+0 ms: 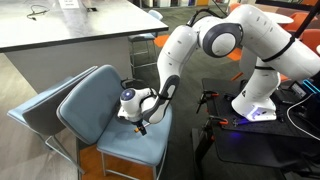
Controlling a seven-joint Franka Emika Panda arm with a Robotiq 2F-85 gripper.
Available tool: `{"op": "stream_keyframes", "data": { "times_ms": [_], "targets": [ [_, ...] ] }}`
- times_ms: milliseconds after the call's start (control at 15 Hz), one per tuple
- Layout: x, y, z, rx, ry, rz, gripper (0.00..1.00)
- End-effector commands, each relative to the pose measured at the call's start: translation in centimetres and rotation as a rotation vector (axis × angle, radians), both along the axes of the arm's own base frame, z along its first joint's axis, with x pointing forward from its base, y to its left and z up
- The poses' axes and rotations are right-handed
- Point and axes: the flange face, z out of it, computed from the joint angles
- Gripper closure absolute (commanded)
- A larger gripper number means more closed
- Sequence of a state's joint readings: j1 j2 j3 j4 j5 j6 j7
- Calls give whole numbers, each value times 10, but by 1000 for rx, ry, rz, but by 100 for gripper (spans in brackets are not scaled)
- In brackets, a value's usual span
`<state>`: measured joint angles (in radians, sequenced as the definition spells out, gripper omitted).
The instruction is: Put the marker in the bowl
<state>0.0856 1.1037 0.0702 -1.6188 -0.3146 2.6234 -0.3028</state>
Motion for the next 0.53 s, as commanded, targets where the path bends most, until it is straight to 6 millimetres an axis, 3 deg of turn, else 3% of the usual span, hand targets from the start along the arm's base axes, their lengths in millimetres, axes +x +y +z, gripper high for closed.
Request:
{"op": "stream_keyframes", "data": {
  "times_ms": [0,267,400,467],
  "targets": [
    [12,-5,-10,33,15,19,1],
    [19,-14,-22,63,30,24,14],
    [21,-18,-27,77,37,18,38],
    [22,-20,-28,81,37,15,42]
  ]
}}
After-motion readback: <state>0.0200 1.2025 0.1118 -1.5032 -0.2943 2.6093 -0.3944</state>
